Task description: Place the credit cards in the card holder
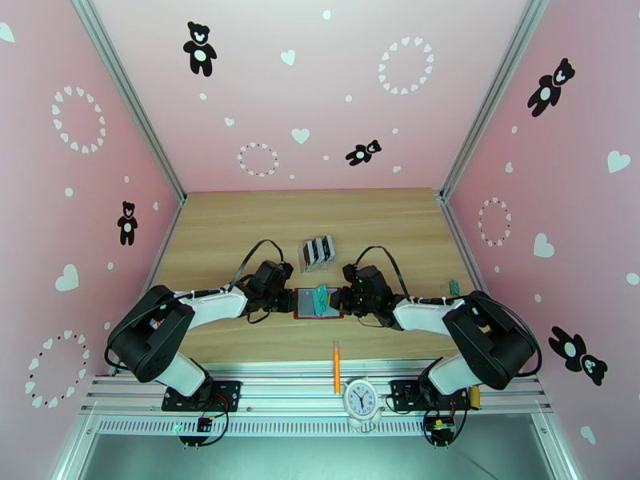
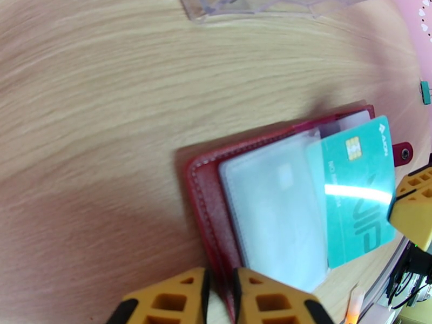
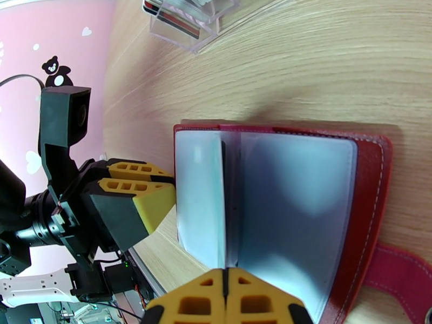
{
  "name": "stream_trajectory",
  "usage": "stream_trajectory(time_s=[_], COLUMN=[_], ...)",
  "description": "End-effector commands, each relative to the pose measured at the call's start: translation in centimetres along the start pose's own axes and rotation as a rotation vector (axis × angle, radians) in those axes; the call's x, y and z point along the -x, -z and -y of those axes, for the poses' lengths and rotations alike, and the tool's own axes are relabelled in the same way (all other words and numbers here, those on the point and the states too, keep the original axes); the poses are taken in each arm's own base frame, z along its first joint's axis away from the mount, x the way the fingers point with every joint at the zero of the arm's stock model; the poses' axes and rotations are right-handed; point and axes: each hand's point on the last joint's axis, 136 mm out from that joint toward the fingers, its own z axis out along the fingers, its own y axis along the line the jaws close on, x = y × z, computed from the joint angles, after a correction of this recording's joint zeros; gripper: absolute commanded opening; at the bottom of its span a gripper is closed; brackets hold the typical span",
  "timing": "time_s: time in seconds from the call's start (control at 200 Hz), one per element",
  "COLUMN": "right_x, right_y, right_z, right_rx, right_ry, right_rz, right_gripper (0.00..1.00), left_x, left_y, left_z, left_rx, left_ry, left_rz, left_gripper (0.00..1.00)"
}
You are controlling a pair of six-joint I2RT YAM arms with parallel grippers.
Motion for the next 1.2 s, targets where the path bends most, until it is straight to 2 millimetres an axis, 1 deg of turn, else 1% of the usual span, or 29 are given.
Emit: stream_trajectory(time_s=[0.0, 0.471, 0.956, 1.106, 1.196], right_x=[-0.5, -0.8, -1.1, -1.2, -1.2], right_y=[-0.5, -0.7, -1.5, -1.3, -1.1], right_z=[0.8, 1.1, 1.2, 1.0, 0.8], right_rx=[-0.012, -0.019, -0.026, -0.044, -0.066], right_ry=[-0.017, -0.023, -0.023, -0.012, -0.001], right_rz=[-0.012, -0.023, -0.040, -0.048, -0.053], right_gripper=[0.00, 0.01, 0.01, 0.07, 0.13], left_x=[-0.6, -0.6, -0.5, -0.5, -0.4], left_y=[-0.3, -0.3, -0.3, -0.4, -0.4], left_z=[0.0, -0.1, 0.0, -0.1, 0.0], left_rx=[0.002, 0.005, 0.003, 0.006, 0.005], left_ry=[-0.010, -0.011, -0.010, -0.011, -0.011], left_rz=[-0.024, -0.024, -0.025, -0.025, -0.024], left_gripper=[0.21, 0.20, 0.19, 0.19, 0.19])
